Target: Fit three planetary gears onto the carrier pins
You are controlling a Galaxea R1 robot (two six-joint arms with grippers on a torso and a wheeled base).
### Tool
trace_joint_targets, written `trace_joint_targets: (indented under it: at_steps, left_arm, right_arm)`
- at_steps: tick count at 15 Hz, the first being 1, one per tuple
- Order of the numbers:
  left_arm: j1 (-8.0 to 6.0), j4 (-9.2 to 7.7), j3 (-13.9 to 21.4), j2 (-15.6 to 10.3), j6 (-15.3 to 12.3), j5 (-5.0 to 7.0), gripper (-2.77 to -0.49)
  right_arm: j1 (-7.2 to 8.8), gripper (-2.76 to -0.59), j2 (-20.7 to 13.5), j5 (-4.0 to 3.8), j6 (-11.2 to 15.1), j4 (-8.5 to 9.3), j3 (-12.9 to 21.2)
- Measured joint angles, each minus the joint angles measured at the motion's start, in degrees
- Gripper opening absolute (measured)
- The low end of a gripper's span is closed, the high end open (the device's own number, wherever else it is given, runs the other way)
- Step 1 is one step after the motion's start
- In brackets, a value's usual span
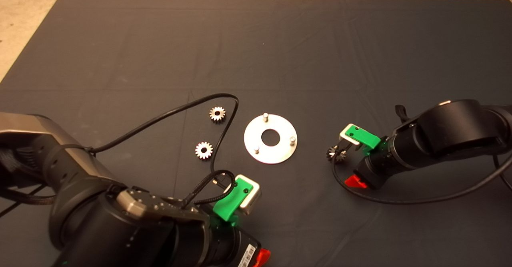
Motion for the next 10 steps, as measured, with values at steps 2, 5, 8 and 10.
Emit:
trace_joint_targets:
  at_steps: [2,5,8,10]
  left_arm:
    - [0.00,0.20,0.00,0.00,0.00,0.00,-1.04]
    - [0.00,0.41,0.00,-0.01,0.00,0.00,-1.04]
    - [0.00,0.76,0.00,0.11,0.00,-0.02,-1.04]
    - [0.00,0.78,0.00,0.00,0.00,0.04,-1.04]
  right_arm:
    - [0.02,-1.18,0.15,-0.02,-0.24,-0.57,-1.30]
    - [0.02,-1.18,0.78,0.27,-0.61,-0.85,-3.25]
    - [0.00,-1.18,3.95,1.51,-0.68,-0.95,-5.00]
    - [0.15,-1.18,5.24,1.88,-0.70,-0.99,-5.49]
